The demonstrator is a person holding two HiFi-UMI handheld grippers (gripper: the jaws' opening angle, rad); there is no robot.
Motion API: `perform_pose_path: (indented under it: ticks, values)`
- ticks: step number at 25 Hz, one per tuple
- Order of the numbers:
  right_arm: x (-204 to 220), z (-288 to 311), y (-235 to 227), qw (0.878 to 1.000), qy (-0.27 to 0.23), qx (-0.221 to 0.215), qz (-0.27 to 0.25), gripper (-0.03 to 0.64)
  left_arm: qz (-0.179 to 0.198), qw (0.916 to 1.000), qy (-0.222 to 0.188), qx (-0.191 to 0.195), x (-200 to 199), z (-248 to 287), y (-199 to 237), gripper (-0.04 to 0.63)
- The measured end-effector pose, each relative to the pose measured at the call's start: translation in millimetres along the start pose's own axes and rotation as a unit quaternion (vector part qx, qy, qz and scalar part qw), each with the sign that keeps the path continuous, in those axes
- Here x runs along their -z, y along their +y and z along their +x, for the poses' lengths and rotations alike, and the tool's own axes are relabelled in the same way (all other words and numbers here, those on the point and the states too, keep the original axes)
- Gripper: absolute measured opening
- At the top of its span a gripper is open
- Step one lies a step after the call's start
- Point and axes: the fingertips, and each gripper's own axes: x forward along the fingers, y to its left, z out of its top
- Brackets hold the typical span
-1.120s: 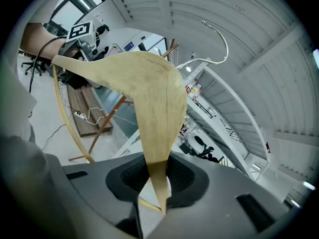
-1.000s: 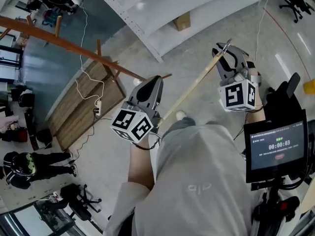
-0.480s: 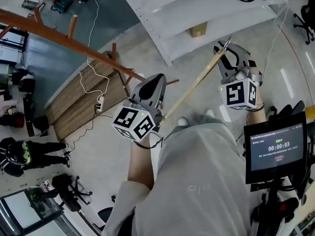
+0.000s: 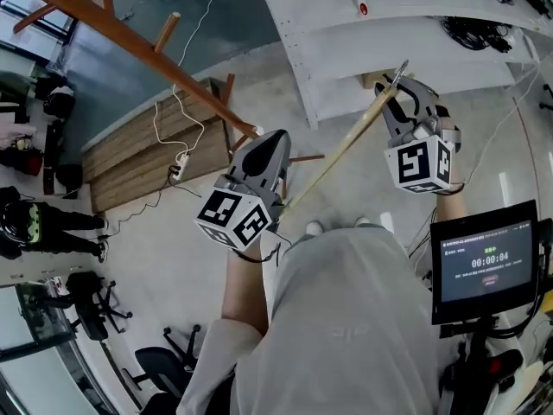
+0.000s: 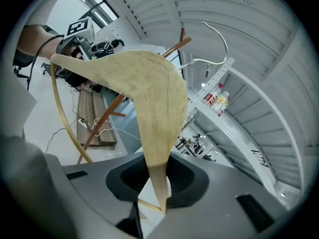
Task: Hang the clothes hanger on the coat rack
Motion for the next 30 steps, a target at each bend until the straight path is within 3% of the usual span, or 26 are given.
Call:
perform_pose_path:
  ticks: [4,7,11,17,23,30]
  values:
    - [-16.1,26.7,22.3,0.999,-0.042,-0.019,-0.019,0.089,0.013,0.9988,-0.022,-0.042,11.0,-22.1,22.5,0.002]
    - [-65.0,52.6,15.7,0.995,-0.082,-0.041,-0.042,0.089,0.019,0.9958,-0.043,-0.078,-18.1,-46.9,39.5,0.002]
    - [-122.8,87.3,8.8,0.988,-0.127,-0.069,-0.059,0.089,0.029,0.9882,-0.066,-0.135,-53.4,-74.6,61.5,0.002]
    - [-180.1,136.7,31.8,0.976,-0.172,-0.113,-0.068,0.089,0.043,0.9738,-0.078,-0.209,-72.5,-113.7,96.9,0.002]
    - [-218.7,169.6,50.7,0.969,-0.184,-0.150,-0.063,0.089,0.037,0.9660,-0.075,-0.245,-84.7,-148.1,119.6,0.002]
    - [-244.7,199.4,75.8,0.962,-0.183,-0.194,-0.063,0.089,0.028,0.9640,-0.070,-0.255,-88.3,-163.4,140.4,0.002]
